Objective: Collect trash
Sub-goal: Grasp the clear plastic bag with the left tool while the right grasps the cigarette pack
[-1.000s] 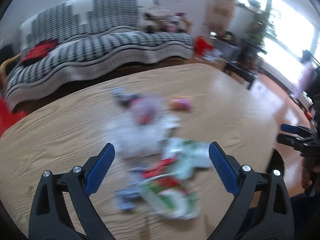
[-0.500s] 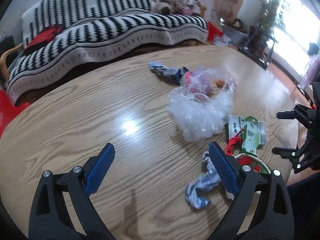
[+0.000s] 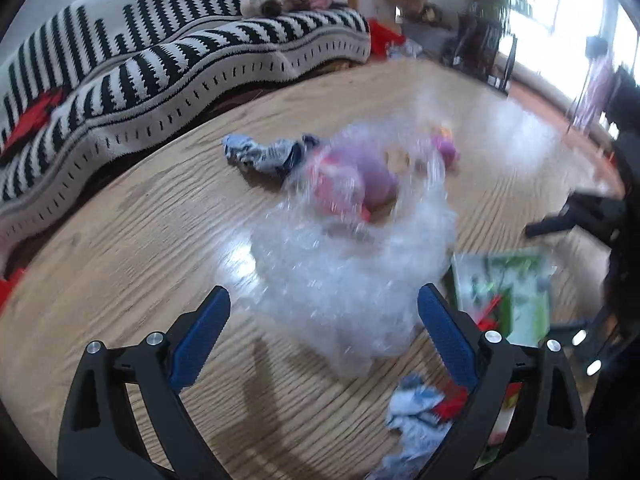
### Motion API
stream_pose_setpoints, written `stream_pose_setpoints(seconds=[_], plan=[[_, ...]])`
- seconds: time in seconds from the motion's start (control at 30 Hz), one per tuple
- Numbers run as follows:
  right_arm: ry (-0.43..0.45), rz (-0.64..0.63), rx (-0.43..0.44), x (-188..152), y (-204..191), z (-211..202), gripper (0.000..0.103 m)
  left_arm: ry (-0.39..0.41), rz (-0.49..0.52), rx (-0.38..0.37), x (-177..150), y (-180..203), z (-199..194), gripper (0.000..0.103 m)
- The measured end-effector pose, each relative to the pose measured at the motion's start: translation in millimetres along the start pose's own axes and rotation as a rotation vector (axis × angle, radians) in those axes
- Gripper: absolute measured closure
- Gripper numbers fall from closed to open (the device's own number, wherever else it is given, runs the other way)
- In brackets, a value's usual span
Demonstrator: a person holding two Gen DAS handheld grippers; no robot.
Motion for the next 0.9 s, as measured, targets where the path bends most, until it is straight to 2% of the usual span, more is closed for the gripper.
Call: stream_pose_setpoints(seconds=[0.03,0.07,0.1,0.13,0.17,0.2,0.3,0.5,0.63,0.73,0.9], plan=[[0.010,-0.009,0.005,2,-1,-1,0.015,0.003,-0.009,-0.017,3,0,1,0.015],[0.021,-0.020,0.010,3,-3,-3,0.022,0.001,-0.013,-0.029,5,1,1,0.028],[0.025,-0.029,0.009,5,-4,-5,0.036,-0.004,-0.013,-0.033,5,2,1,0.042],[0.021,-0.032,0.019,6,-6,-7,0.038,-0.011,-0.013,-0.036,5,3,1,0.048],[0.014,-0.026,0.033,6,-7,-9,0.040,-0.018,-0.015,-0.037,4,4,1,0.061],[0.011,-0.023,0.037,5,-10,-12,0.040,-0.021,-0.019,-0.036,3,4,0,0.068],[0.020,-0.009,0.027,3,-5,-25,0.041,-0.008,-0.067,-0.020,0,0,-10,0.076],[0.119,0.080,0.030,-11,14,-75,0.041,0.052,-0.188,-0.008,0,-13,-43,0.077],[0.152,0.162,0.021,-30,28,-97,0.042,0.091,-0.222,0.031,3,-3,-65,0.077],[0.160,0.210,0.016,-43,36,-105,0.042,0.095,-0.230,0.001,7,19,-74,0.077],[0.209,0.301,-0.019,-79,55,-133,0.042,0.080,-0.175,-0.036,25,84,-78,0.077]])
Point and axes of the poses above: each gripper's, at about its wrist camera, not at the fingertips, and z roughly the way its jaws point, y to its right, x to its top, the point moved 8 cm from there along z, roughly the way its jaws point, and after that the axes turned 12 degrees about -y, right-handed, at the moved point
